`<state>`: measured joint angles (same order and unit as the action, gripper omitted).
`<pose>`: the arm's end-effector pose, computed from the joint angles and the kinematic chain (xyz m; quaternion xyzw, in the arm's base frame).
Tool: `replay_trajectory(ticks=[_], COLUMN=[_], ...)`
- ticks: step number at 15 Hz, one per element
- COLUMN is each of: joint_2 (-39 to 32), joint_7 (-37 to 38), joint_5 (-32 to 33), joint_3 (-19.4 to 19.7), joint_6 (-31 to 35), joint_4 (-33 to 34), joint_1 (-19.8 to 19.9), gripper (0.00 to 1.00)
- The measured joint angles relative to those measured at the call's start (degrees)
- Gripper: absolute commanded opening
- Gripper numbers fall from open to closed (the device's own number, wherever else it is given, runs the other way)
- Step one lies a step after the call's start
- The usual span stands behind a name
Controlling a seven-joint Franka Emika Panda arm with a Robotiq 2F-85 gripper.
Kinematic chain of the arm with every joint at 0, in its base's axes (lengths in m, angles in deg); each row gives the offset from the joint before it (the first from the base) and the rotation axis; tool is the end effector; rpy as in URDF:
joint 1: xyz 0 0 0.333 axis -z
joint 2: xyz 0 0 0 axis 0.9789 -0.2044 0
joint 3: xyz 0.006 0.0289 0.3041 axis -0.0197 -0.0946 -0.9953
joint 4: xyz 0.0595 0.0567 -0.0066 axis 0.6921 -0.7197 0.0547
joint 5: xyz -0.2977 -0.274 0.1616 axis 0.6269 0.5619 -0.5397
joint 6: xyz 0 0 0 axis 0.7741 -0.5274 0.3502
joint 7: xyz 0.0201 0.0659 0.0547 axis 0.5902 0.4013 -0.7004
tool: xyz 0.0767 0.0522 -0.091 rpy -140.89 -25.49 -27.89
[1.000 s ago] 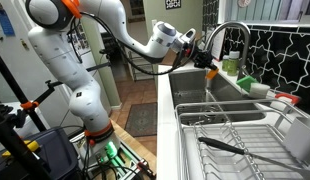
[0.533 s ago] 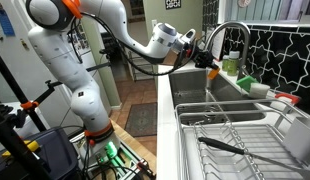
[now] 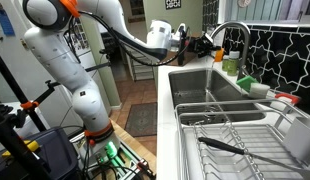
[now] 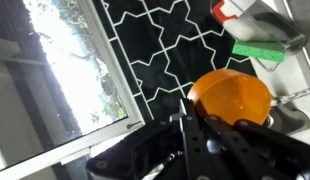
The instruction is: Pour the contents of the orange bowl into the sink
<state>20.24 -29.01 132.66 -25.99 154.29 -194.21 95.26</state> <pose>0.4998 -0.2542 0.4535 0.7659 0.0506 0.2715 0.5806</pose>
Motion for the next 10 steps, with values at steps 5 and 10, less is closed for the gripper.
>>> replay_trajectory(ticks=[5,10], joint_2=[0.02,0.02], joint_7=[3.55,4.30], joint_5=[8.87,11.33], joint_3=[1.18,2.03], joint_6=[-5.78,-8.41], joint_4=[-0.77,-1.71], joint_1=[-3.45,-5.23], gripper=[0.01,0.01])
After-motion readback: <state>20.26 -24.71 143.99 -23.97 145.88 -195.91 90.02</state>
